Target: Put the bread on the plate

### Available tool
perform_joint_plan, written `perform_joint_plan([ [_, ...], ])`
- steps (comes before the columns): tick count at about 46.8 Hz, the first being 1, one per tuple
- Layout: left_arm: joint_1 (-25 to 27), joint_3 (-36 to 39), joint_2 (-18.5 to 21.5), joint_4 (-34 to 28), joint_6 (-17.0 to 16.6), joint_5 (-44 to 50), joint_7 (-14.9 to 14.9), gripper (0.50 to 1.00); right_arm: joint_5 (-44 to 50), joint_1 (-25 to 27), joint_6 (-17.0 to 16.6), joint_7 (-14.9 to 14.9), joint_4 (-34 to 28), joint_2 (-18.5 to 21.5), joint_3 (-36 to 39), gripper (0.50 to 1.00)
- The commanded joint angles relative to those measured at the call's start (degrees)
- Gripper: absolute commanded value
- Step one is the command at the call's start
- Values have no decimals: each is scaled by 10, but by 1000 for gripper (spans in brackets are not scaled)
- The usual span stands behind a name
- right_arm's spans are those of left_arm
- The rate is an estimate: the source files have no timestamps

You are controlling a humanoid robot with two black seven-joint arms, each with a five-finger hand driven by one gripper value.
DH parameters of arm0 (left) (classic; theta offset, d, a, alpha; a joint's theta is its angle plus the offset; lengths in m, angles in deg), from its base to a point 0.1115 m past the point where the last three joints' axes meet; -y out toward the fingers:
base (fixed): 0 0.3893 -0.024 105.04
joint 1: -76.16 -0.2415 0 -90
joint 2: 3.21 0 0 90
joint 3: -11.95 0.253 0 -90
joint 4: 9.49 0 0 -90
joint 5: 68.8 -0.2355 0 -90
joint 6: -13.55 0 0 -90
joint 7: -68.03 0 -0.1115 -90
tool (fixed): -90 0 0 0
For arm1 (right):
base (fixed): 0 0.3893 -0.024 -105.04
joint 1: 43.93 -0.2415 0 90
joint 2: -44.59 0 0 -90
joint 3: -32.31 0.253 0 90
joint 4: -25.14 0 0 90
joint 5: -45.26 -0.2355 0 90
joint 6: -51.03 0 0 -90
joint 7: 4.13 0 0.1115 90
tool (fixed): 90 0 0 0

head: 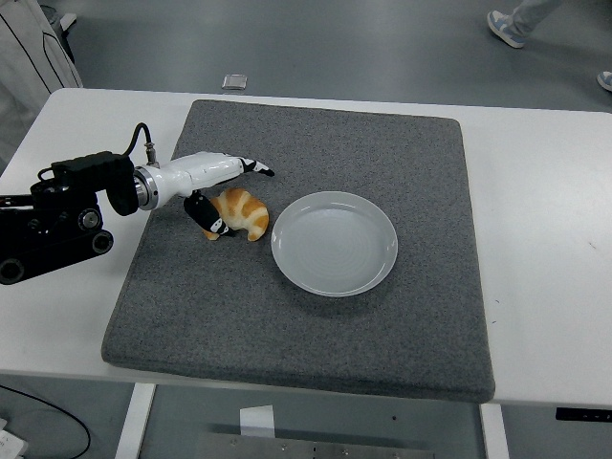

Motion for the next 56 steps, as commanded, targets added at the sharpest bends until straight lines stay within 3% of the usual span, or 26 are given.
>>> perform_joint_plan([
  [1, -1, 0, -9, 6, 0, -1, 0, 999, 0, 0, 0, 0, 0, 0, 0, 932],
  [28, -5, 10, -11, 15, 1, -18, 0, 966, 0, 0, 0, 0, 0, 0, 0, 932],
  [33, -5, 10, -11, 15, 2, -19, 0, 930, 0, 0, 0, 0, 0, 0, 0, 932],
  [46, -5, 10, -10, 14, 6, -35, -1, 737, 0, 0, 0, 0, 0, 0, 0, 932],
  [56, -5, 11, -10, 13, 9, -36, -1, 677, 0, 0, 0, 0, 0, 0, 0, 932],
])
